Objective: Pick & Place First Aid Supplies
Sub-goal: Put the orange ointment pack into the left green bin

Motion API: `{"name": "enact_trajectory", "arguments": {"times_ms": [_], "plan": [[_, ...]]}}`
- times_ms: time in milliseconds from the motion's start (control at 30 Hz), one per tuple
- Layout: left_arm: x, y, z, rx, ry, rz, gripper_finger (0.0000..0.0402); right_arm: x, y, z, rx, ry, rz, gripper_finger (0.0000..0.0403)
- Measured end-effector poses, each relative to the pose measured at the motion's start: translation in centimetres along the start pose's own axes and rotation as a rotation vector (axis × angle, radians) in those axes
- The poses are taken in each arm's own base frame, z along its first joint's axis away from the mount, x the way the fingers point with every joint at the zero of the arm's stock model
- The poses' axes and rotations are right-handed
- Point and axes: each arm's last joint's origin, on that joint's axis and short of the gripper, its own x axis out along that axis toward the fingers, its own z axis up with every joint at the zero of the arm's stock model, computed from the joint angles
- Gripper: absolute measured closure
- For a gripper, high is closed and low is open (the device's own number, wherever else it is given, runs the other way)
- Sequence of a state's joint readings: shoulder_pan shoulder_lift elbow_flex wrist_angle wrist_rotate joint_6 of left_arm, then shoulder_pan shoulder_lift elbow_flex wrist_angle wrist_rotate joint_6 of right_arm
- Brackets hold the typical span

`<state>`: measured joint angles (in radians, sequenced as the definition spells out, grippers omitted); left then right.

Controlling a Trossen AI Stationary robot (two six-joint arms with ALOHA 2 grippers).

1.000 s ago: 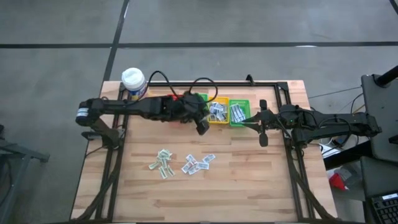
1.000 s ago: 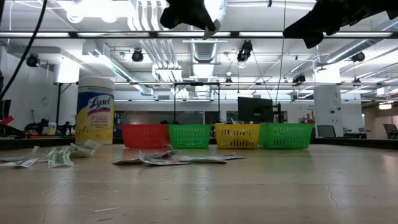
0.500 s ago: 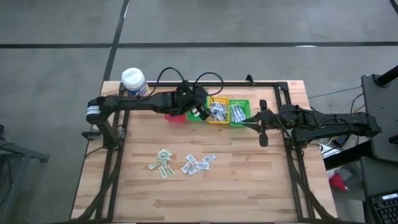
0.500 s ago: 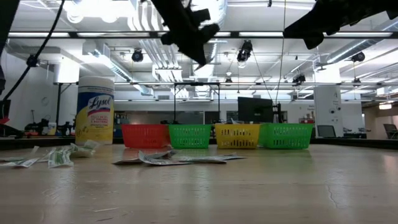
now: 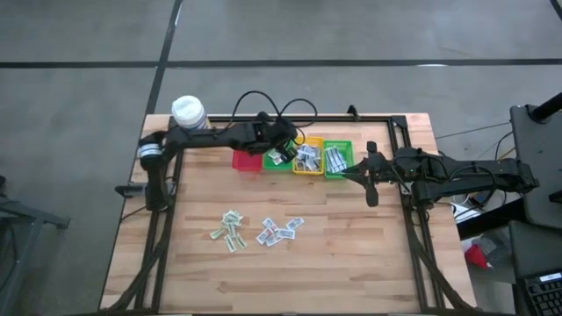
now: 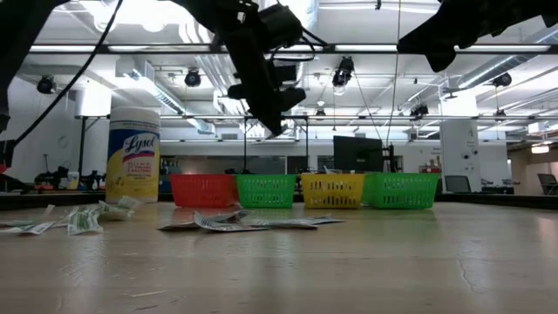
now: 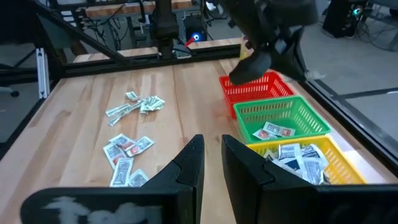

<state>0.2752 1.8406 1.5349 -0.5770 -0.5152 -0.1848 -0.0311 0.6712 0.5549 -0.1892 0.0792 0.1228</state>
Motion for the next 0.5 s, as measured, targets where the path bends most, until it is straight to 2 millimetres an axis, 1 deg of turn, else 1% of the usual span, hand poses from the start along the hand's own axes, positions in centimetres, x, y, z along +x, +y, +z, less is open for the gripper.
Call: {"name": "enact_trajectory", "arguments": {"times_ms": [133,333,500], "plan": [[1.1,-0.5,-0.6,0.011,0.034,0.006,0.0401,0.0,0.0,0.0,-0.032,0.002,0.000,0.0351],[2.1,-1.1,-1.3,0.011,0.082,0.013,0.0401,0.0,0.0,0.0,-0.037,0.004,0.000,0.0351],[2.8,-1.4,-1.8,-0.040,0.110,0.023,0.0401,0.0,0.0,-0.1,-0.038,0.011,-0.001,0.0351]]}}
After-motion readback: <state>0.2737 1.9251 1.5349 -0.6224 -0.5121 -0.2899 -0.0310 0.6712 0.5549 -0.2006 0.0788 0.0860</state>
